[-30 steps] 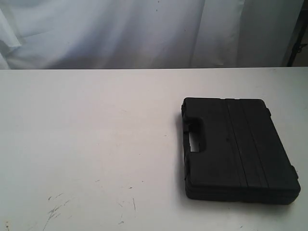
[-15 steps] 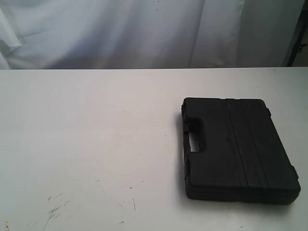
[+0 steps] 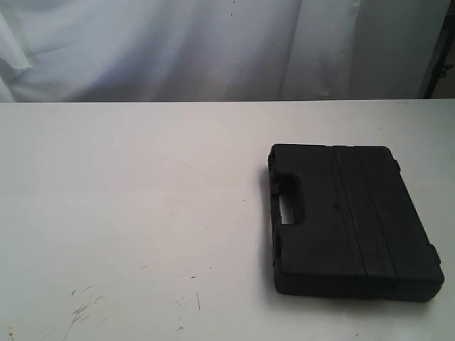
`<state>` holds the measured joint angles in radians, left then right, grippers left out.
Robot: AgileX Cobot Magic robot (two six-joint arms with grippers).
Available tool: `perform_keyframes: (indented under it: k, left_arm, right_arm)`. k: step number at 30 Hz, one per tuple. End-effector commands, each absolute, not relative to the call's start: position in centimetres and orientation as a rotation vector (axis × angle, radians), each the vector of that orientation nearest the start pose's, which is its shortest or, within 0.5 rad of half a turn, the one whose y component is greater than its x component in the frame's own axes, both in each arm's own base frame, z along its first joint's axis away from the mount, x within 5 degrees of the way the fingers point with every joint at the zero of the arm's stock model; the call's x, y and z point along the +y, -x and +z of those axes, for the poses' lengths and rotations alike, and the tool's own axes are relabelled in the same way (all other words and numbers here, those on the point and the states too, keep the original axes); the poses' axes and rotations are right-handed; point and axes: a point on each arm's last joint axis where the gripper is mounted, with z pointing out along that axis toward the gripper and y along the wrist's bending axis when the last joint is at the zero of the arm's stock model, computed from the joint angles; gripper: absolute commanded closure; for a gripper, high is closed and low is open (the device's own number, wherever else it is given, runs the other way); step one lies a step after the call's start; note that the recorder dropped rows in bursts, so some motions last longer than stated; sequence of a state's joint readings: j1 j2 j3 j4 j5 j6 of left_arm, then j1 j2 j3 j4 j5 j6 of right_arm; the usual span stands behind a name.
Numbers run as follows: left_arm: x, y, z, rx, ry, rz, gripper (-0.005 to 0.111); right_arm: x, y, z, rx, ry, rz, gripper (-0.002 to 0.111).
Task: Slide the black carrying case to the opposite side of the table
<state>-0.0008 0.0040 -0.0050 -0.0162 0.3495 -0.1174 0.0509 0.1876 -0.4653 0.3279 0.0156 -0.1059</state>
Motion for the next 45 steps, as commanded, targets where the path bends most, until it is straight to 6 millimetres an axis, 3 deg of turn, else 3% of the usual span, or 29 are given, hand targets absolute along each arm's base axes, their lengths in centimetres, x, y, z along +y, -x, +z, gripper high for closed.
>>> perform_keyframes:
  k: [1,5,9,16,22,32,39,45]
  left_arm:
    - [-0.1,-5.4,18.3,1.820,0.117,-0.107,0.107]
    - [-0.1,-5.4,18.3,1.820,0.117,-0.107,0.107]
    - [-0.1,-5.4,18.3,1.820,0.117,-0.107,0.107]
    - [-0.1,-5.4,18.3,1.820,0.117,-0.107,0.107]
    - [-0.1,-5.4,18.3,1.820,0.117,-0.107,0.107]
    - [-0.1,-5.4,18.3,1.820,0.117,-0.107,0.107]
    - [-0.1,-5.4,18.3,1.820,0.117,-0.107,0.107]
    - [-0.1,-5.4,18.3,1.820,0.115,-0.106,0.107]
  right_arm:
    - [1.1,-7.3,38.1,1.476,0.003,0.209,0.108]
    - [2.2,-11.1,38.0,1.751,0.117,0.230,0.108]
    - [3.6,-14.2,35.2,2.052,0.208,0.297,0.108]
    - [4.7,-16.1,30.5,2.507,0.314,0.356,0.108]
    - [4.8,-17.3,29.9,2.491,0.288,0.347,0.108]
    - [6.2,-19.4,31.5,2.382,0.225,0.505,0.108]
    - [9.7,-22.6,33.3,2.441,0.277,0.618,0.108]
    - [12.8,-25.6,32.0,2.600,0.285,0.589,0.108]
